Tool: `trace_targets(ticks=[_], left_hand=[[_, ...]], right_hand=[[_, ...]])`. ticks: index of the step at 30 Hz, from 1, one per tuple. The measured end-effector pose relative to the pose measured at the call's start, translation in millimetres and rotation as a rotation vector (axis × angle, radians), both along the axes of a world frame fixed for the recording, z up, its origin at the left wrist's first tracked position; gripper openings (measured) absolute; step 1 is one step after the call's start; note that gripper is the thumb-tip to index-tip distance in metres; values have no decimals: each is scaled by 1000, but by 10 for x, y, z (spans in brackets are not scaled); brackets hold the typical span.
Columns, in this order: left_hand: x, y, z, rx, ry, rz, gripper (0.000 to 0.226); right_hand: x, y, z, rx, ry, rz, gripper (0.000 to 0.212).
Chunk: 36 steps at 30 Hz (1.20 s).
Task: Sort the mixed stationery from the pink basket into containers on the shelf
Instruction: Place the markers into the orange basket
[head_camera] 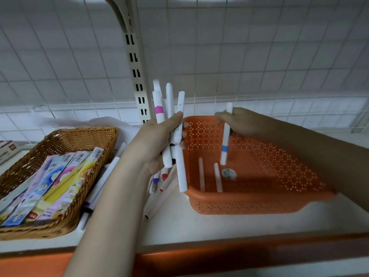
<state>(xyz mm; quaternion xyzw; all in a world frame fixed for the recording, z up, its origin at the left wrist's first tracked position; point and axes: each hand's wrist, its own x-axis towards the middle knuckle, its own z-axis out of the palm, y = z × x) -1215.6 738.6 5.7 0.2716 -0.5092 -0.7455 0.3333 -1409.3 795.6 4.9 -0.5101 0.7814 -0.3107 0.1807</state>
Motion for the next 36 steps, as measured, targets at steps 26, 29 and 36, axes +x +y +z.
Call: trace_targets(ticks=[26, 29, 36], left_hand=[[86, -37, -46, -21, -61, -164, 20], [106, -29, -50, -25, -50, -177, 18], [64, 127, -25, -115, -81, -243, 17]], right_hand=[[274, 205, 125, -172, 384, 204, 9], [389, 361, -122, 38, 442, 370, 11], [397, 212, 281, -127, -590, 85, 36]])
